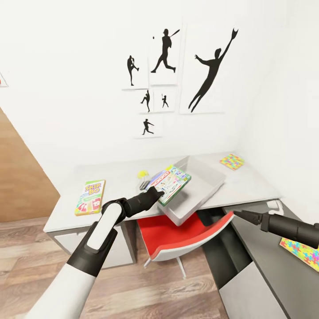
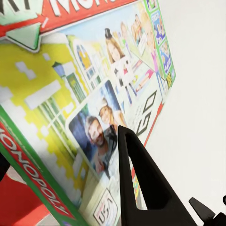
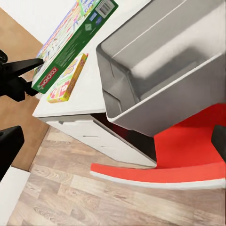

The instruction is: Put all the toys in the child's room - the three board games (two on the bed and one on the table), the two jigsaw puzzles on the table, and the tennis ball on the table - inside the toy box on the table in the child's room.

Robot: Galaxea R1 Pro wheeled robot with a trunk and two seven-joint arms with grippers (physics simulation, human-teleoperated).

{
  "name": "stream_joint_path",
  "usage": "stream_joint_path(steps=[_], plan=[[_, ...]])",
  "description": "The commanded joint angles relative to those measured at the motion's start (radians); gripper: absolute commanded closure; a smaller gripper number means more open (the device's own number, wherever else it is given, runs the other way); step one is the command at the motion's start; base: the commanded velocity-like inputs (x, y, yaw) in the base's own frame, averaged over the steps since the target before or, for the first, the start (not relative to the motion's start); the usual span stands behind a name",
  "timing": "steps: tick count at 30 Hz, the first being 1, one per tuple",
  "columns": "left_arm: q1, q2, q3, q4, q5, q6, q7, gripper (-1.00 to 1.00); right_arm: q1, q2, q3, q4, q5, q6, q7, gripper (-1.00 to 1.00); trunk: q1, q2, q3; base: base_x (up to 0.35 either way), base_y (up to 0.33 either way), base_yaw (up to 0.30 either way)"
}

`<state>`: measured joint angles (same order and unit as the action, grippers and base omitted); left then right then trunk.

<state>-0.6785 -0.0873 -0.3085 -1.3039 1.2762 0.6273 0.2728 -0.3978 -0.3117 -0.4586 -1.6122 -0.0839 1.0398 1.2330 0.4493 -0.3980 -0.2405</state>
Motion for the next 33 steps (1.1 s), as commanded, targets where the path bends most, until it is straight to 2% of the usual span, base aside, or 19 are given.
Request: stream_joint_path(steps=[1, 16, 33], plan=[[-0.001, 0.0, 0.0, -0.001, 0.011, 0.002, 0.01, 1.0, -0.001, 0.0, -0.001, 0.0, -0.004, 0.007, 0.0, -1.0, 0.001, -0.002, -0.002, 0.06, 0.0, -0.16], [-0.001, -0.002, 0.0, -0.003, 0.011, 0.002, 0.01, 1.0, -0.001, 0.003, -0.003, 0.001, -0.004, 0.007, -0.001, -1.0, 0.001, -0.002, -0.001, 0.15, 0.0, -0.064], [0.0, -0.004, -0.001, -0.017, 0.011, 0.002, 0.013, 1.0, -0.001, 0.003, -0.001, 0.002, -0.002, 0.007, -0.001, -1.0, 0.001, -0.002, -0.001, 0.014, 0.0, -0.241]])
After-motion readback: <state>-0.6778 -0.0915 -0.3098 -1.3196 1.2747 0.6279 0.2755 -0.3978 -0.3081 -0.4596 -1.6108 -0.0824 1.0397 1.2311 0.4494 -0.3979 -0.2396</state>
